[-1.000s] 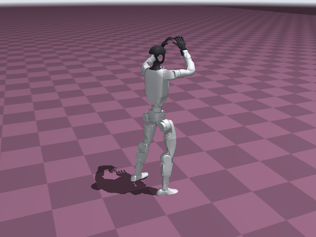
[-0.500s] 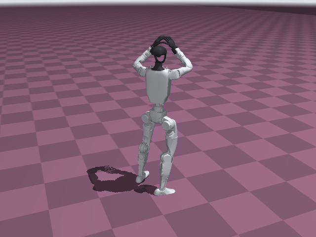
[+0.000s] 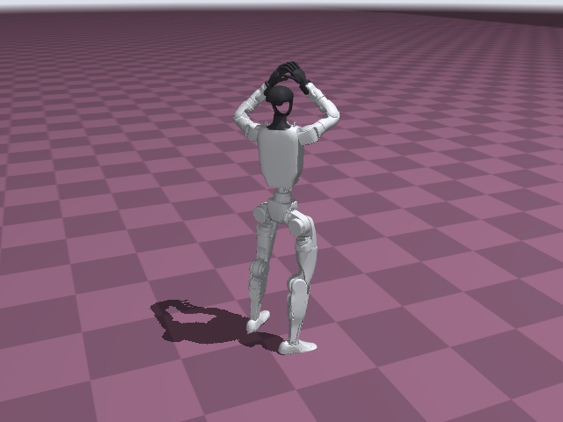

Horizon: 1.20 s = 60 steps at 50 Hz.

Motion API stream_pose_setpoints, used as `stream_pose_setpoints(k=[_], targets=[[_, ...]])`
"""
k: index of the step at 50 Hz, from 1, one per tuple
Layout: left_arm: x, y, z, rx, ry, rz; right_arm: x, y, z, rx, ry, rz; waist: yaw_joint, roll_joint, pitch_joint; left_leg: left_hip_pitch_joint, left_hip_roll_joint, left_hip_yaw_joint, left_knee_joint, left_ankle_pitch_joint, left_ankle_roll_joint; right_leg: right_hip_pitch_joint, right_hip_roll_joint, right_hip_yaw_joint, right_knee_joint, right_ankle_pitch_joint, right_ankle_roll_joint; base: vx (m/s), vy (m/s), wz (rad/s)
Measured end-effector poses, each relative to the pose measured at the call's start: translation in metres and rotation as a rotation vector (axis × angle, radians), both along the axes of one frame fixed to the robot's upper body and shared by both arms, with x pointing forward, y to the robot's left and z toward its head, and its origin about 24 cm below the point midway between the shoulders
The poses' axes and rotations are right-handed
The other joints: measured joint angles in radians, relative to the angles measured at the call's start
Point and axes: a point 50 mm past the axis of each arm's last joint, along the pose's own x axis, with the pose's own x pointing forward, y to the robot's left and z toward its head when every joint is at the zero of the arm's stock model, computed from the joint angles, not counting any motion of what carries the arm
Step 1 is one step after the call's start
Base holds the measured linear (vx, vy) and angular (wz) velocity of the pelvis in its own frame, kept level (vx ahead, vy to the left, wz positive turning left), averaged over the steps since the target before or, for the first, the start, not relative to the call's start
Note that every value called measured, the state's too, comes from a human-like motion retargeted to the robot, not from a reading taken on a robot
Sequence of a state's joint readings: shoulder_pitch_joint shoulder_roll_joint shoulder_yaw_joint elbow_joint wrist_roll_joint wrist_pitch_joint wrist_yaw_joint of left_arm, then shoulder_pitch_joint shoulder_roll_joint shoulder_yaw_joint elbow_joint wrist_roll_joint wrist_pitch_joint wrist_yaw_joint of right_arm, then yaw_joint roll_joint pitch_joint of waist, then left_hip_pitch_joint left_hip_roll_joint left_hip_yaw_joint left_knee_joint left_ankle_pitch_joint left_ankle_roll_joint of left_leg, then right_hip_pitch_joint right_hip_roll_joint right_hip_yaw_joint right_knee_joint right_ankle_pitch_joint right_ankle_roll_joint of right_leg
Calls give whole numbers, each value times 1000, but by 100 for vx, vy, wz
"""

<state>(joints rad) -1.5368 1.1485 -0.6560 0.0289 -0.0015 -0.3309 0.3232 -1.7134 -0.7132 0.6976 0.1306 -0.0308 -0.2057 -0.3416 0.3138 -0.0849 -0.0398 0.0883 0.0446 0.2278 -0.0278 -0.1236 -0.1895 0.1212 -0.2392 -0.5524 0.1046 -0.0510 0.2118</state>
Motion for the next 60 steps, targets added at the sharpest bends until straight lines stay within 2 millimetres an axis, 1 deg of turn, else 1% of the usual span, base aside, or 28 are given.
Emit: stream_pose_setpoints(k=[3,6,10,12,15,18,20,24,27,30,34,47,60], targets=[[-3,-1,4,-2,-29,0,-4,-1,4,12,-32,-5,-1,0,2,5,-4,-1,-2,-2,-3,0,-6,-1,8,6,0,2,10,1],[-6,-2,6,-9,-45,-10,-7,-2,6,26,-61,-10,-5,6,9,9,-2,-5,0,-3,-5,-13,-17,-3,51,9,-14,0,11,4],[-8,-1,7,-19,-52,-22,-10,-2,7,35,-87,-10,-15,28,22,16,13,-10,7,-5,-5,-72,-43,11,198,16,-58,-2,10,3],[-9,0,7,-21,-52,-24,-10,-2,6,36,-93,-8,-21,35,29,18,19,-14,8,-7,-5,-122,-54,45,290,8,-68,-3,6,4],[-9,1,6,-20,-57,-20,-10,-1,6,38,-96,-4,-32,35,39,21,18,-20,6,-9,-6,-187,-51,115,360,-38,-45,0,0,0],[-7,1,5,-18,-60,-10,-9,-1,5,41,-89,-4,-38,25,47,22,7,-26,5,-10,-7,-197,-37,142,286,-72,-7,0,0,0],[-5,2,4,-18,-61,-3,-7,-2,5,42,-82,-8,-40,15,50,22,-5,-29,5,-11,-6,-183,-33,141,201,-49,8,0,0,0],[-3,2,3,-18,-63,8,-5,-3,4,36,-68,-14,-37,8,53,25,-20,-37,4,-9,-2,-126,-19,137,65,25,1,0,0,0],[-4,1,2,-12,-64,8,-4,-2,2,23,-62,-15,-35,12,51,28,-20,-42,6,-8,0,-91,-9,126,9,41,-4,2,-4,5],[-5,0,2,-1,-66,3,-4,-1,1,10,-63,-15,-33,17,48,28,-17,-44,9,-8,0,-70,-1,112,-22,46,2,2,-6,3],[-7,-2,3,10,-75,-1,-6,0,2,4,-71,-14,-32,21,46,27,-14,-44,10,-10,0,-62,5,104,-40,48,10,1,-4,0],[-10,0,9,1,-103,11,-10,3,8,6,-95,-16,-39,32,63,14,0,-44,12,-9,-4,-83,16,106,-23,33,5,0,0,0],[-7,0,6,7,-77,2,-11,2,8,17,-81,19,-53,25,77,-2,24,-49,10,-5,-4,-97,40,99,-21,26,18,1,-4,2]])
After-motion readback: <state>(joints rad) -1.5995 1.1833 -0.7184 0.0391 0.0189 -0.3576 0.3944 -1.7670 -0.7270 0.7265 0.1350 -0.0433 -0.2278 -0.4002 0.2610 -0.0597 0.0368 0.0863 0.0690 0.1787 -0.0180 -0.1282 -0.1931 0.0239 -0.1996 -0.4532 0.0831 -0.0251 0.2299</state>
